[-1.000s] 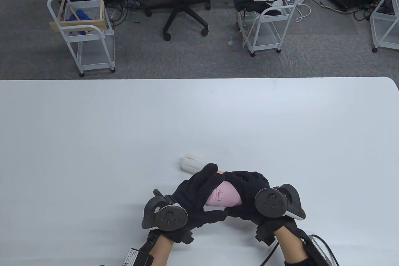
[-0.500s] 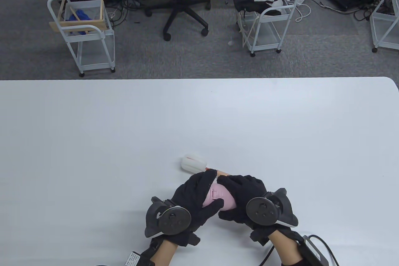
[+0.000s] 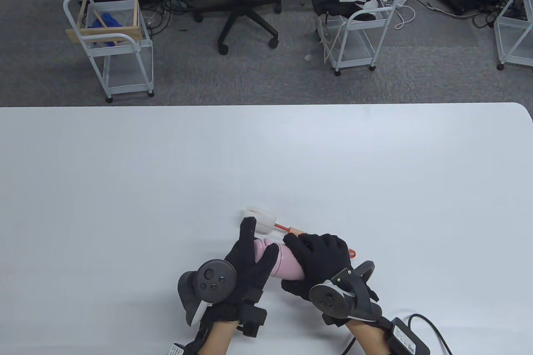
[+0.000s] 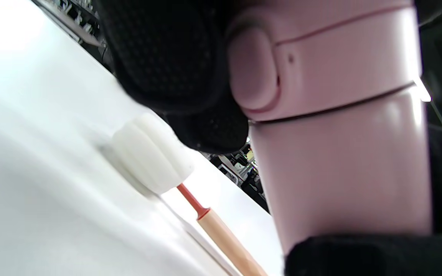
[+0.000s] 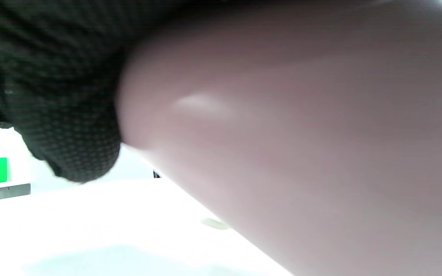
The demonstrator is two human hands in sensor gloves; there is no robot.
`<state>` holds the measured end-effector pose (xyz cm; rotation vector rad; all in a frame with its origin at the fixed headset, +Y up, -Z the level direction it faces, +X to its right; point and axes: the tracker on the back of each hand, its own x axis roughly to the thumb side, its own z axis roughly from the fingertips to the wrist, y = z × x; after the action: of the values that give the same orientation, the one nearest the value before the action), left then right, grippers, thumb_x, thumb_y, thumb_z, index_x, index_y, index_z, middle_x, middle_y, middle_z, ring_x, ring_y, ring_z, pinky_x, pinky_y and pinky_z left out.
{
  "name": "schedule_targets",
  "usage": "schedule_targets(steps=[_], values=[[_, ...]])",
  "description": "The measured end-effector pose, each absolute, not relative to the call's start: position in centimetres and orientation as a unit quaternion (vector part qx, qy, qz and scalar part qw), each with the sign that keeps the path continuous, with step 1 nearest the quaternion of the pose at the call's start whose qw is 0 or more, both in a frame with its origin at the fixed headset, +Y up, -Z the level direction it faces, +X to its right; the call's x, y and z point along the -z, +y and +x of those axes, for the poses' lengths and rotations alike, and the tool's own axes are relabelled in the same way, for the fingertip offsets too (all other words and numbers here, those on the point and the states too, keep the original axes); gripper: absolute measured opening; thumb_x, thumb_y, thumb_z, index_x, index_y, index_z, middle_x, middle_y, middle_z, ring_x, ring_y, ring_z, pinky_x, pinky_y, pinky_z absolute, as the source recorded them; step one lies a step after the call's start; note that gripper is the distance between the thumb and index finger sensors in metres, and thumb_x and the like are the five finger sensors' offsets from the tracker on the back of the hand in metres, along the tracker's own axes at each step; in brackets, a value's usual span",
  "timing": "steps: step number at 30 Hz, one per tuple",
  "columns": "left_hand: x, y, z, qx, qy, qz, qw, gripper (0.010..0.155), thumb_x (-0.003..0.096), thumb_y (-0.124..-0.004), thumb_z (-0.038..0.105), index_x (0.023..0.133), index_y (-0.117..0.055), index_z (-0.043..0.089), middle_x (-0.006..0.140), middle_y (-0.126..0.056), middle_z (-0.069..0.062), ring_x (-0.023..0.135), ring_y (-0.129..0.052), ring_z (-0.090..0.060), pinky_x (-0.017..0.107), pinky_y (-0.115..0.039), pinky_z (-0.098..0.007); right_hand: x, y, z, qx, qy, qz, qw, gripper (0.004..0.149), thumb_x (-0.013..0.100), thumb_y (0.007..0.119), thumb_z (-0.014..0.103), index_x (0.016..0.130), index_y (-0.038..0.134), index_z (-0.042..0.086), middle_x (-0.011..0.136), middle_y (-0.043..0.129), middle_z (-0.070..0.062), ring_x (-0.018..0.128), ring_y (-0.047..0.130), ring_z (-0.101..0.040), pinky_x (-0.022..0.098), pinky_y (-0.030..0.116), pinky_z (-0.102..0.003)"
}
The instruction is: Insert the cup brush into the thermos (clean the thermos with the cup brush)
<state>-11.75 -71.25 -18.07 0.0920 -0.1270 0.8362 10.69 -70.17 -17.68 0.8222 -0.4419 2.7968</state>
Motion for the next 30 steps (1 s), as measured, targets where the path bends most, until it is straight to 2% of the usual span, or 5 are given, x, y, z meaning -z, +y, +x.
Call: schedule_targets(steps=[3, 6, 14, 21, 30], values=[[18.6, -71.5, -12.5, -0.455, -0.128, 0.033, 0.880, 0.088, 0.0598, -0.059, 0.077, 0.122, -0.039, 0.018, 0.109, -0.080, -0.017, 0.067, -0.111, -0.017, 0.045, -0.094, -0.032, 18.5, -70.0, 11.8, -0.940, -0.117, 0.284, 0.149, 0.099, 0.034, 0.092, 0.067, 0.109, 0.057, 0.013, 0.098, 0.068, -0.017, 0.078, 0.078, -0.039, 0.062, 0.070, -0.062], [18.9, -71.1, -12.7, -0.444, -0.227, 0.041, 0.866, 0.090, 0.0588, -0.061, 0.076, 0.123, -0.026, 0.024, 0.127, -0.052, -0.014, 0.105, -0.085, -0.033, 0.069, -0.078, -0.051, 19.7, -70.1, 13.4, -0.927, -0.055, 0.289, 0.232, 0.096, 0.035, 0.094, 0.063, 0.108, 0.058, 0.013, 0.099, 0.069, -0.017, 0.080, 0.078, -0.040, 0.063, 0.070, -0.064], [18.0, -70.2, -11.5, -0.313, -0.342, 0.094, 0.881, 0.100, 0.0506, -0.079, 0.079, 0.118, -0.017, 0.040, 0.132, -0.029, 0.003, 0.120, -0.063, -0.026, 0.078, -0.068, -0.052, 21.5, -69.8, 16.1, -0.882, 0.042, 0.330, 0.333, 0.090, 0.039, 0.096, 0.057, 0.108, 0.061, 0.010, 0.105, 0.070, -0.019, 0.086, 0.078, -0.041, 0.062, 0.070, -0.065], [17.4, -69.5, -10.7, -0.312, -0.349, 0.125, 0.875, 0.085, 0.0541, -0.091, 0.061, 0.118, -0.040, 0.036, 0.123, -0.059, -0.005, 0.104, -0.089, -0.017, 0.076, -0.074, -0.043, 21.8, -70.3, 16.4, -0.873, 0.068, 0.350, 0.332, 0.088, 0.039, 0.096, 0.056, 0.107, 0.061, 0.013, 0.105, 0.070, -0.019, 0.086, 0.077, -0.042, 0.063, 0.069, -0.066], [17.7, -69.8, -11.5, -0.292, -0.283, 0.144, 0.902, 0.091, 0.0474, -0.085, 0.074, 0.116, -0.050, 0.026, 0.110, -0.074, -0.011, 0.084, -0.101, -0.005, 0.071, -0.079, -0.042, 20.4, -70.0, 14.7, -0.907, -0.007, 0.324, 0.270, 0.087, 0.039, 0.096, 0.058, 0.107, 0.061, 0.015, 0.104, 0.070, -0.019, 0.085, 0.078, -0.041, 0.063, 0.068, -0.066]])
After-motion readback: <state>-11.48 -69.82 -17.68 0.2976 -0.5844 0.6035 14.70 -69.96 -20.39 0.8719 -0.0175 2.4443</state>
